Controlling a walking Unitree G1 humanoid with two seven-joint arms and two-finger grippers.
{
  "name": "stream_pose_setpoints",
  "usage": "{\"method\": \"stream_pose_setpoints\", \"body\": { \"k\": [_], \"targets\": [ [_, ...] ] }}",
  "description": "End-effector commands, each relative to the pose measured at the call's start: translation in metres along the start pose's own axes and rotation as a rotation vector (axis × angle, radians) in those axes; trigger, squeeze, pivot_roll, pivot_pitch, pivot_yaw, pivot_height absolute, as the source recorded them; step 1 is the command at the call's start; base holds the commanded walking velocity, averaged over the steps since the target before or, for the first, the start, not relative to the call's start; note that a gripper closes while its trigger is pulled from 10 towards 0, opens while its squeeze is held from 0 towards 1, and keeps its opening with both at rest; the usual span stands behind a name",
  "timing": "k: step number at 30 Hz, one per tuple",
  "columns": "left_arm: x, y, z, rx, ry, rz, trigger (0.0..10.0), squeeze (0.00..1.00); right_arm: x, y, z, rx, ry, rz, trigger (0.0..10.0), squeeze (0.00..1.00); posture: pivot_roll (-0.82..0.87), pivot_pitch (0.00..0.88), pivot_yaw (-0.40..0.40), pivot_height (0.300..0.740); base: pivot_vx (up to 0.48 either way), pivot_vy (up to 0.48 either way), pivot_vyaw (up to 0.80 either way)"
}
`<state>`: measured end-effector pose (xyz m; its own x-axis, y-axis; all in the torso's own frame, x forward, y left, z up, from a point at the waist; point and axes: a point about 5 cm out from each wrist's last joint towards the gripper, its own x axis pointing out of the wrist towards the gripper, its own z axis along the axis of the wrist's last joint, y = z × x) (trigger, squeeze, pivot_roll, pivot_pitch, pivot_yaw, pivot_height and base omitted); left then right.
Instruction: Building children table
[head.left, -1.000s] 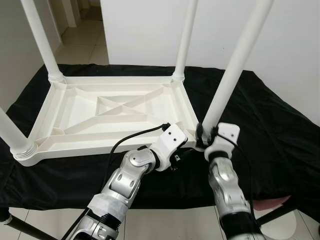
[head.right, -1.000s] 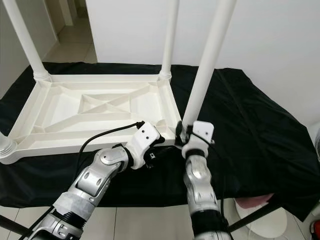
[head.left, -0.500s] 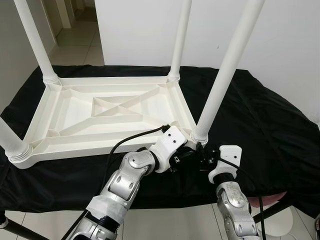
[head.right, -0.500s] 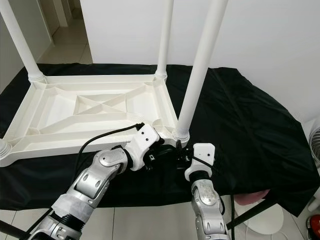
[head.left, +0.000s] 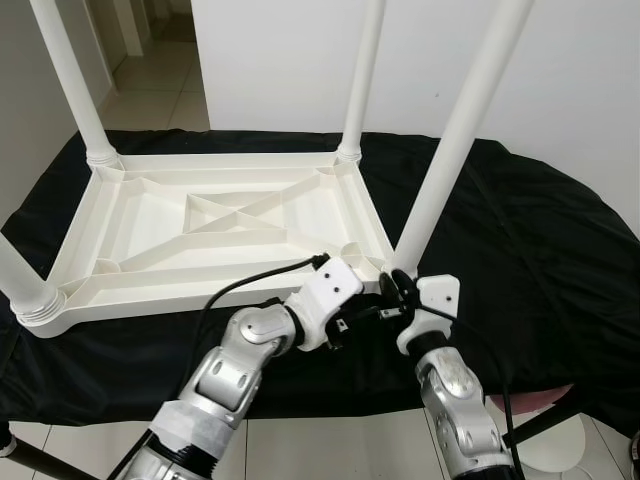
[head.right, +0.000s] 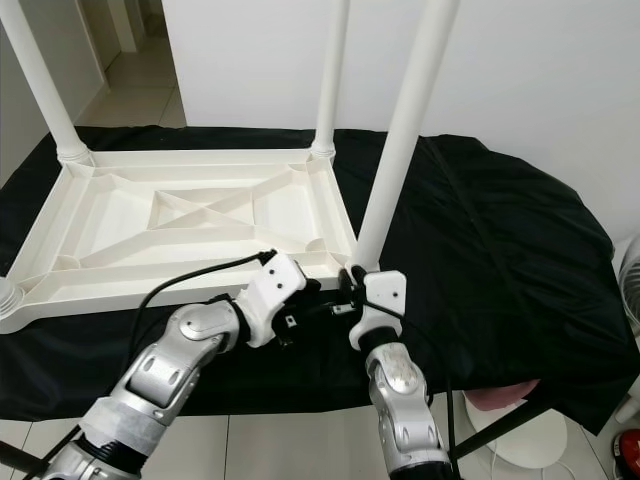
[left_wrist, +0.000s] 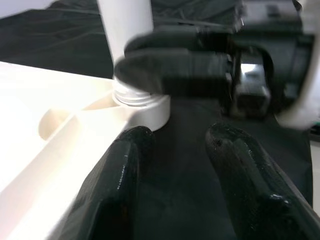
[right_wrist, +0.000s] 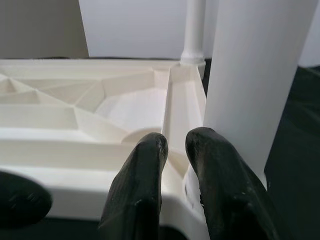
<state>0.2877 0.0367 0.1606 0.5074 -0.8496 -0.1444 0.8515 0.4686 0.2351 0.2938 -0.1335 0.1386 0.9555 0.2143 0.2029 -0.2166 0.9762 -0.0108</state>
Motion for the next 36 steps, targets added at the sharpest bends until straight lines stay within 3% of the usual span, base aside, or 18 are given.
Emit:
{"method": "stream_pose_setpoints", "body": {
  "k": [1, 9, 10, 14, 18, 20, 27, 33, 36],
  "targets": [
    [0.000, -0.002, 0.004, 0.007, -0.011, -0.076, 10.0, 0.00, -0.001, -0.006, -0.006, 0.007, 0.029, -0.012, 10.0, 0.00, 0.04, 0.027, -0.048, 0.740, 0.000, 0.000, 0.00],
    [0.004, 0.000, 0.000, 0.008, 0.018, -0.020, 10.0, 0.00, 0.005, -0.024, -0.001, -0.020, 0.019, -0.060, 10.0, 0.00, 0.04, 0.039, -0.046, 0.740, 0.000, 0.000, 0.00],
    [0.005, 0.009, -0.003, -0.009, 0.040, 0.054, 10.0, 0.00, 0.007, -0.032, 0.001, -0.036, 0.013, -0.077, 10.0, 0.00, 0.04, 0.041, -0.045, 0.740, 0.000, 0.000, 0.00],
    [0.007, 0.025, -0.007, -0.027, 0.085, 0.183, 10.0, 0.00, 0.009, -0.047, 0.005, -0.051, 0.007, -0.117, 10.0, 0.00, 0.04, 0.047, -0.041, 0.740, 0.000, 0.000, 0.00],
    [0.007, 0.033, -0.011, -0.016, 0.119, 0.250, 10.0, 0.00, 0.010, -0.057, 0.008, -0.064, 0.003, -0.153, 10.0, 0.00, 0.04, 0.049, -0.040, 0.740, 0.000, 0.000, 0.00],
    [0.007, 0.041, -0.015, -0.005, 0.157, 0.334, 10.0, 0.00, 0.009, -0.067, 0.010, -0.074, -0.002, -0.191, 10.0, 0.00, 0.03, 0.050, -0.039, 0.740, 0.000, 0.000, 0.00],
    [0.004, 0.051, -0.026, 0.048, 0.242, 0.435, 10.0, 0.00, 0.005, -0.071, 0.009, -0.086, 0.000, -0.213, 10.0, 0.00, 0.03, 0.054, -0.040, 0.740, 0.000, 0.000, 0.00],
    [-0.008, 0.074, -0.039, 0.061, 0.331, 0.615, 10.0, 0.00, 0.001, -0.073, 0.007, -0.073, 0.007, -0.227, 10.0, 0.00, 0.03, 0.059, -0.038, 0.740, 0.000, 0.000, 0.00],
    [-0.011, 0.079, -0.039, 0.056, 0.330, 0.648, 10.0, 0.00, 0.001, -0.073, 0.007, -0.073, 0.006, -0.228, 10.0, 0.00, 0.03, 0.060, -0.037, 0.740, 0.000, 0.000, 0.00]
  ]
}}
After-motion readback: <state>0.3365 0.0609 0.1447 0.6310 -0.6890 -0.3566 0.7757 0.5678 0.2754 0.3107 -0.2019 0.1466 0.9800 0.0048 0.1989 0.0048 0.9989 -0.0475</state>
